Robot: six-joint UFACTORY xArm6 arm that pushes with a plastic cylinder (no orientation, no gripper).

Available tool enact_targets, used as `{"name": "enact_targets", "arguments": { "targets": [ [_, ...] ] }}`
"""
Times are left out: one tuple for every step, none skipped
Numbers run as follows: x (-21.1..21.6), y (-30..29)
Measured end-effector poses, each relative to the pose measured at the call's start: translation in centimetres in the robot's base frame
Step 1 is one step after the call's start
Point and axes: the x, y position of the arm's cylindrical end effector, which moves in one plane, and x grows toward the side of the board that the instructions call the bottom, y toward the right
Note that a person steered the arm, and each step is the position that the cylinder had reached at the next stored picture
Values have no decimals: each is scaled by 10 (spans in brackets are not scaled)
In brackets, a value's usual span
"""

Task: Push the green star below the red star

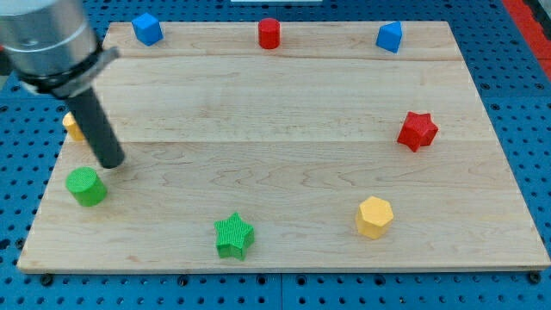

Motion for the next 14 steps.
{"name": "enact_targets", "arguments": {
  "targets": [
    [16,4],
    [25,21],
    [7,104],
    [3,230],
    [31,336],
    [42,444],
    [78,441],
    [105,377],
    [73,311],
    [29,260],
    [9,233],
    [3,239],
    [-15,179],
    [57,143]
  ]
}}
